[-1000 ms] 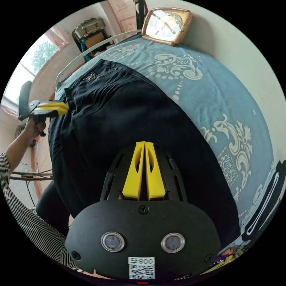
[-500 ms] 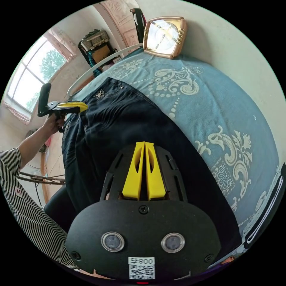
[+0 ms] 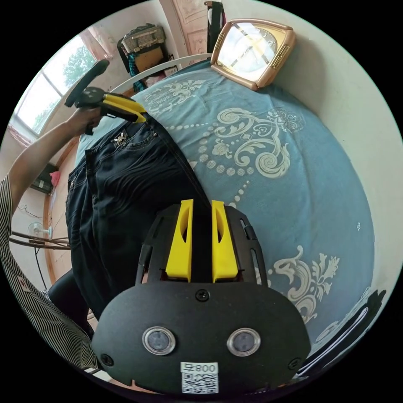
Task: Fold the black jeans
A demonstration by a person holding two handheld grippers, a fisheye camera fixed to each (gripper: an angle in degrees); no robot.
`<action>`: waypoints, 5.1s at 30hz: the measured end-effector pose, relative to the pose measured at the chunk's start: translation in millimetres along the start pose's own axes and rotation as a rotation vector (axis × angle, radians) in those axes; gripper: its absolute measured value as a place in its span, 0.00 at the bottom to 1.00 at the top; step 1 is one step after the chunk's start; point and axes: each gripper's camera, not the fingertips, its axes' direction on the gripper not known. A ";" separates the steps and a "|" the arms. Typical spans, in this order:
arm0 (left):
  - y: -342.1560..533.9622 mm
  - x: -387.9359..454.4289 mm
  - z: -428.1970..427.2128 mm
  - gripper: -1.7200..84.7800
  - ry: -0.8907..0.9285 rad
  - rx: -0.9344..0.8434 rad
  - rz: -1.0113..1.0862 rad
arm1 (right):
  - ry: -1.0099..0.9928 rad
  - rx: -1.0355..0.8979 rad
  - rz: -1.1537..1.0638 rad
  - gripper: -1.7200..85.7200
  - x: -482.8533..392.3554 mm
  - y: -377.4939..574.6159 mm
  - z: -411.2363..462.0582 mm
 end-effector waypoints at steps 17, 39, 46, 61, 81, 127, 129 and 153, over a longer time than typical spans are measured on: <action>-111.1 30.2 -0.5 0.06 0.149 -0.222 0.299 | 0.018 -0.016 0.009 0.10 -5.6 10.1 -3.3; -69.5 88.8 -148.7 0.02 -0.189 -0.074 0.185 | 0.093 -0.001 0.133 0.03 -35.4 37.8 -76.9; -27.1 91.1 -202.2 0.03 -0.204 -0.027 0.157 | 0.119 0.030 0.138 0.03 -61.6 58.3 -113.8; 169.2 97.0 -333.6 0.03 -0.222 0.119 0.167 | 0.092 0.190 0.051 0.03 -196.3 146.8 -215.3; 427.1 84.5 -332.7 0.02 -0.098 -0.023 0.054 | 0.022 -0.057 -0.215 0.03 -412.3 211.9 -170.4; 654.4 11.6 -270.1 0.02 0.055 -0.064 -0.281 | -0.059 -0.305 -0.264 0.03 -463.7 181.4 11.4; 662.4 13.5 -282.2 0.02 0.169 0.063 -0.313 | -0.077 -0.297 -0.240 0.03 -456.2 184.5 15.7; 630.7 137.3 -222.5 0.02 0.222 0.000 -0.306 | -0.332 -0.035 0.185 0.02 -288.9 294.6 -13.4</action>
